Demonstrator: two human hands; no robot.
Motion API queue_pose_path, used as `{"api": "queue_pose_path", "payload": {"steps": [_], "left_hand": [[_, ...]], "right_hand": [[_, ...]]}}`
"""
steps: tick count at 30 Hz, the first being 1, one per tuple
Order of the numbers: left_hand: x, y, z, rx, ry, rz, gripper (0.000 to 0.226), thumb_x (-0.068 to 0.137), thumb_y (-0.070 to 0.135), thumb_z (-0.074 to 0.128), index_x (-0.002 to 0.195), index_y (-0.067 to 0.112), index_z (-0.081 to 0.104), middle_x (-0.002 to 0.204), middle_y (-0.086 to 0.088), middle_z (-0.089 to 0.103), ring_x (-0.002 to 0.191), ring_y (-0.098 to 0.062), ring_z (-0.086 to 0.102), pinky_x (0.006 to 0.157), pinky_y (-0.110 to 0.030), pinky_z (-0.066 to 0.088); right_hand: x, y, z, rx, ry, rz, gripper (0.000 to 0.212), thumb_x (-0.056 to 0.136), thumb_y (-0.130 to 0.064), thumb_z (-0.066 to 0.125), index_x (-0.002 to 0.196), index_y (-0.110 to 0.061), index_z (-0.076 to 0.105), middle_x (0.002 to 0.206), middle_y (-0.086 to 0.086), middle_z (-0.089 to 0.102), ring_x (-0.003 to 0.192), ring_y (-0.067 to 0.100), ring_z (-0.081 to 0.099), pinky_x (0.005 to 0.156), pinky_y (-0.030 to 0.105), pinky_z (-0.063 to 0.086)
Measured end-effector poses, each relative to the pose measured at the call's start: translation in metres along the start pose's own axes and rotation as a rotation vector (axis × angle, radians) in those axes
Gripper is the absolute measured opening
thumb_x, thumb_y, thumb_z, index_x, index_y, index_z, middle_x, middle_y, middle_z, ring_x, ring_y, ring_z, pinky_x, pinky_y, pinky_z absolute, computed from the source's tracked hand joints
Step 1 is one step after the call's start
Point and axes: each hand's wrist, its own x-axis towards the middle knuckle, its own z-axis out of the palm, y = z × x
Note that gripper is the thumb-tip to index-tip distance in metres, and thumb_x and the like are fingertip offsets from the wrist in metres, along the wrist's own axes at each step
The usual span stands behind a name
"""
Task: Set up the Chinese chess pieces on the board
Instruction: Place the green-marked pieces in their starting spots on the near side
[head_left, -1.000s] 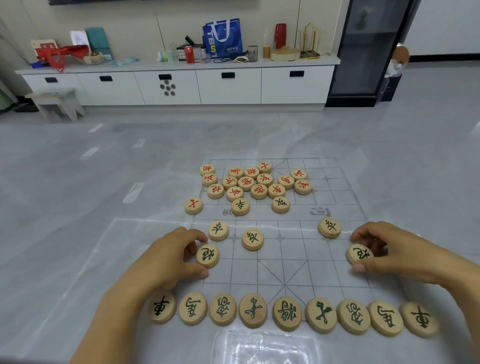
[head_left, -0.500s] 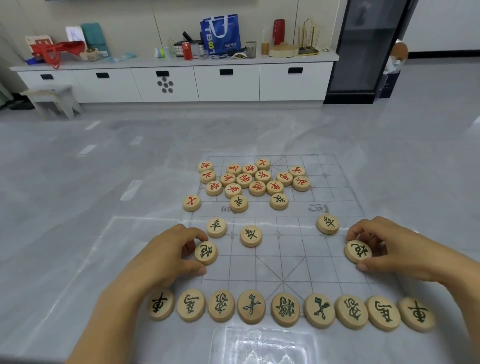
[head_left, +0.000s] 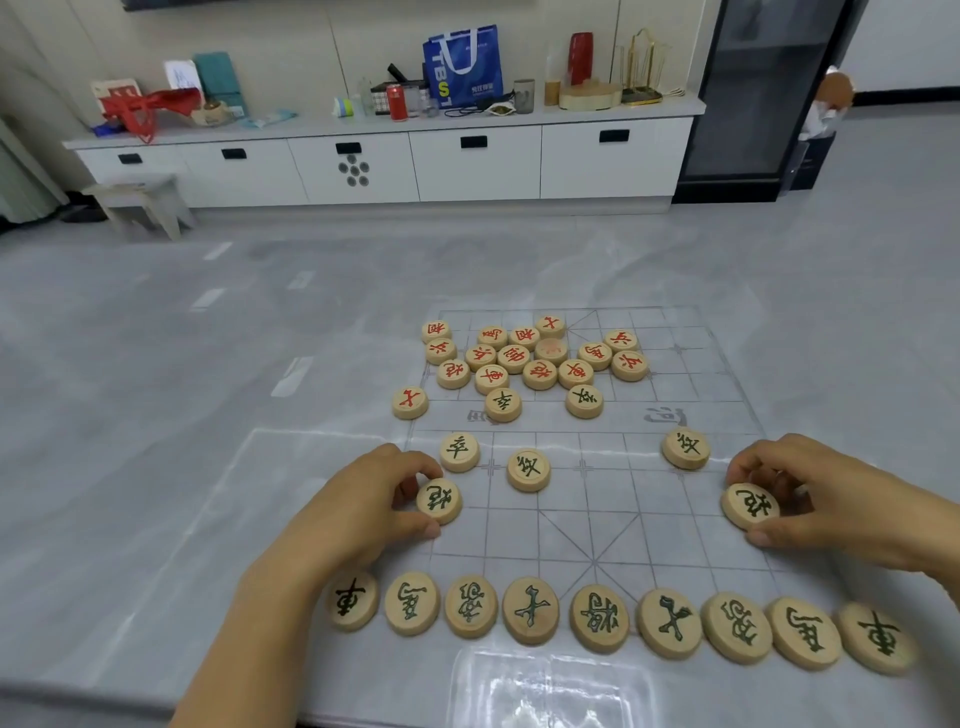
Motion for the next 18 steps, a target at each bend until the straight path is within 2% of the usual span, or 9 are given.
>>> {"api": "queue_pose_path", "payload": {"steps": [4,8,12,14,16,18], "left_hand": [[-0.0002,0.0006,0.0003,0.005,0.0,0.001,0.037,0.074,0.029,0.073,0.101,0.04,0.051,0.092,0.012,0.049,0.082,-0.003,0.048,0.079,-0.021,0.042],[0.0003,0.0001,0.0004,-0.013,0.0,-0.022,0.044,0.072,0.029,0.075,0.108,0.038,0.051,0.091,0.014,0.048,0.083,-0.003,0.048,0.078,-0.021,0.042],[0.0011,0.0,-0.0003,-0.013,-0.017,-0.025,0.046,0.071,0.031,0.076,0.106,0.039,0.048,0.092,0.014,0.049,0.083,-0.003,0.048,0.075,-0.019,0.04],[0.0006,-0.0005,-0.0006,-0.016,-0.023,-0.023,0.045,0.071,0.035,0.076,0.105,0.04,0.047,0.093,0.012,0.05,0.084,-0.004,0.049,0.075,-0.019,0.04],[0.0006,0.0003,-0.0019,-0.042,0.003,-0.022,0.041,0.072,0.038,0.074,0.102,0.04,0.047,0.093,0.011,0.051,0.084,-0.005,0.05,0.074,-0.018,0.041],[0.0032,0.0035,-0.0043,-0.079,0.086,-0.004,0.035,0.074,0.036,0.073,0.1,0.037,0.049,0.092,0.011,0.052,0.084,-0.004,0.05,0.072,-0.015,0.04]], "right_hand": [[-0.0013,-0.0008,0.0006,-0.011,0.018,0.015,0.034,0.068,-0.02,0.079,0.084,-0.041,0.058,0.099,-0.006,0.05,0.086,0.015,0.054,0.075,0.021,0.045],[-0.002,-0.0037,-0.0002,-0.03,0.015,0.043,0.038,0.068,-0.022,0.079,0.091,-0.038,0.054,0.101,-0.008,0.049,0.087,0.013,0.054,0.076,0.023,0.046],[-0.0022,-0.0046,-0.0003,0.027,0.023,0.085,0.047,0.065,-0.03,0.081,0.096,-0.04,0.047,0.101,-0.008,0.05,0.089,0.013,0.054,0.075,0.023,0.046],[-0.0027,-0.0047,-0.0008,0.074,0.033,0.1,0.046,0.067,-0.032,0.078,0.1,-0.039,0.047,0.1,-0.006,0.053,0.089,0.012,0.055,0.074,0.023,0.045],[-0.0012,-0.0047,-0.0022,0.076,0.117,0.095,0.04,0.073,-0.034,0.073,0.105,-0.034,0.049,0.1,-0.005,0.055,0.088,0.011,0.055,0.072,0.023,0.044],[0.0035,-0.0077,-0.0033,0.041,0.289,0.064,0.035,0.077,-0.035,0.069,0.107,-0.027,0.053,0.097,-0.006,0.054,0.086,0.009,0.054,0.067,0.021,0.041]]}}
